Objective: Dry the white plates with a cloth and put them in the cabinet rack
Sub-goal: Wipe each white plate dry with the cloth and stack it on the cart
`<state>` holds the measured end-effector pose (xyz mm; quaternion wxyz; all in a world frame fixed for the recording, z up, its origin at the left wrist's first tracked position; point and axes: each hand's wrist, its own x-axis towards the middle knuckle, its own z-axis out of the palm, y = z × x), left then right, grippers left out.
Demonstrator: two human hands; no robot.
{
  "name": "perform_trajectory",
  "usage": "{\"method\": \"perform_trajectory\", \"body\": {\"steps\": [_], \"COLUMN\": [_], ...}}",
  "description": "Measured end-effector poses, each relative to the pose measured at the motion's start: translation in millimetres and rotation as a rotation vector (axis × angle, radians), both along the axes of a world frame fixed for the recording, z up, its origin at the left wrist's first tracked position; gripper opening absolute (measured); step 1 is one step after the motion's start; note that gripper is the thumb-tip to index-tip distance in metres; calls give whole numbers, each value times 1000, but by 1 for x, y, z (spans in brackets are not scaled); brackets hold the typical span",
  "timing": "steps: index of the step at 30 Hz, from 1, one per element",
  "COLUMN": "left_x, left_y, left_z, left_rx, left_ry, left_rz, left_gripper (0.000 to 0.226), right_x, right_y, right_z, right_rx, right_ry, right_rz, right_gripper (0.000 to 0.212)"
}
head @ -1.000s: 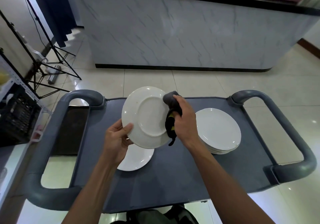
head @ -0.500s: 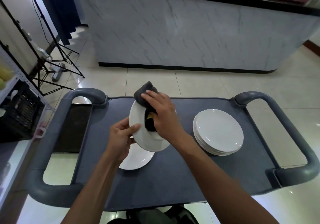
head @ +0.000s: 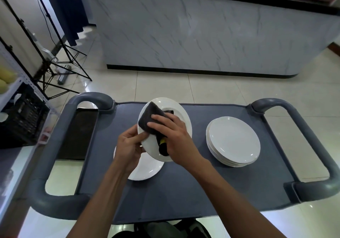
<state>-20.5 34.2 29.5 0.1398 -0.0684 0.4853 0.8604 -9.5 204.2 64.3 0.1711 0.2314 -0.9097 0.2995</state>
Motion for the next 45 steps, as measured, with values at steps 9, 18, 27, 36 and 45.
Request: {"method": "perform_trajectory", "body": {"steps": [9,18,27,36,45], "left_x": [-3,-11,-14,-12,6], "left_y": [15,69,139,207,259], "left_z": [5,21,43,44,32], "left_rx": [-50,-166,-442,-1114,-1355], "left_ry": [12,8,257,732,1167], "left_rz": [11,81,177,127,-25], "left_gripper": [32,25,27,23,31], "right_x": [-9,-9,3,21,57], "right_y": [43,123,197,263,315], "right_z": [-2,3,6,4,5], "right_rx": [-18,-35,-151,-165,-218], "right_ry": [-35,-111,-109,-46,-90], "right_rz": [-203,-344,-423,-534,-592], "right_gripper": [62,58,55,52,51]}}
